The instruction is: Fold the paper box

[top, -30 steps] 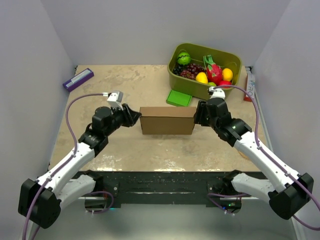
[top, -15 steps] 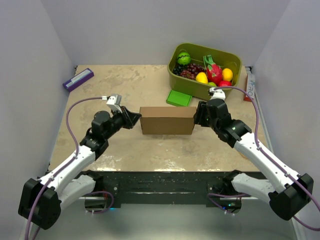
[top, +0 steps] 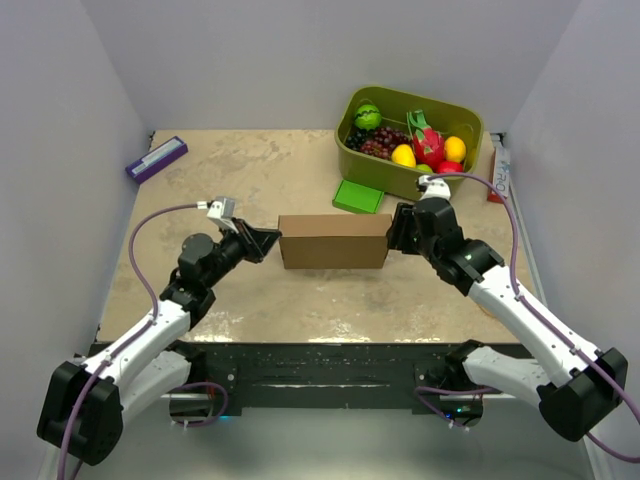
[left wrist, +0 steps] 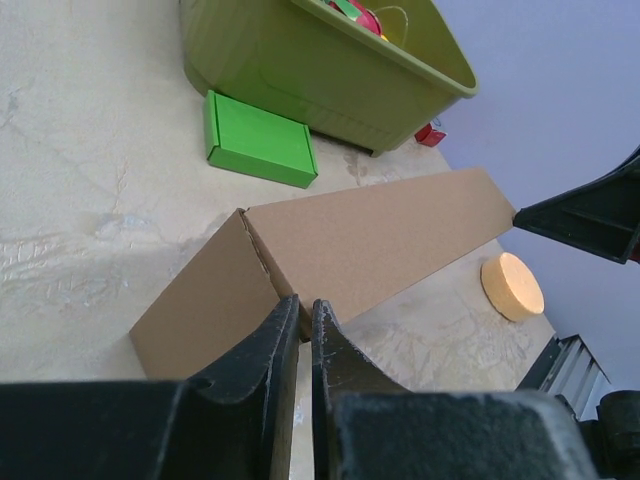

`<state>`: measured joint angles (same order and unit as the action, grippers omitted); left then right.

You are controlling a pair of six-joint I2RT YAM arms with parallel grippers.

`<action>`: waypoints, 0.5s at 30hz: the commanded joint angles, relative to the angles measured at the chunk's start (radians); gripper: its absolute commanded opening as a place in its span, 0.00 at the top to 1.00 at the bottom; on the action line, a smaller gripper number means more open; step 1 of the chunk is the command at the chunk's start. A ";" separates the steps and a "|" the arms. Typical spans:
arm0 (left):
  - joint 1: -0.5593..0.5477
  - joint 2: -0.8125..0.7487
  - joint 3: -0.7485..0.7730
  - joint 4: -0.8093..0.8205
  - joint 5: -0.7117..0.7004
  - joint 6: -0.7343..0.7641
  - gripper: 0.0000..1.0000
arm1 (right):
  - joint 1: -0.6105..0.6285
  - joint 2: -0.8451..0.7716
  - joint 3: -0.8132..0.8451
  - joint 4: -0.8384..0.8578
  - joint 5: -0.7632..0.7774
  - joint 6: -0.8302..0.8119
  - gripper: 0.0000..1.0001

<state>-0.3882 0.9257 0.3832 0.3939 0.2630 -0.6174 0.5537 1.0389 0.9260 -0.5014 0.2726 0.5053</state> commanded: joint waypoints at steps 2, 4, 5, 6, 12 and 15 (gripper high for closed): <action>0.020 0.068 -0.106 -0.411 -0.041 0.059 0.97 | -0.003 0.000 0.010 -0.109 -0.041 -0.019 0.47; 0.020 0.055 -0.096 -0.411 -0.044 0.067 0.98 | -0.005 0.000 0.013 -0.098 -0.049 -0.021 0.47; 0.020 0.048 -0.086 -0.409 -0.039 0.071 0.97 | -0.003 0.006 0.019 -0.088 -0.052 -0.021 0.47; 0.020 0.048 -0.081 -0.409 -0.039 0.074 0.97 | -0.005 0.009 0.022 -0.083 -0.052 -0.021 0.46; 0.020 0.079 0.032 -0.409 -0.027 0.105 0.89 | -0.005 0.053 0.114 -0.063 -0.067 -0.031 0.42; 0.020 0.104 0.124 -0.426 -0.031 0.125 0.80 | -0.005 0.072 0.189 -0.074 -0.076 -0.043 0.39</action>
<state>-0.3798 0.9531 0.4652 0.3019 0.2661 -0.5903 0.5503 1.0985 0.9989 -0.5739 0.2180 0.4896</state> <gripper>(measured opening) 0.133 0.594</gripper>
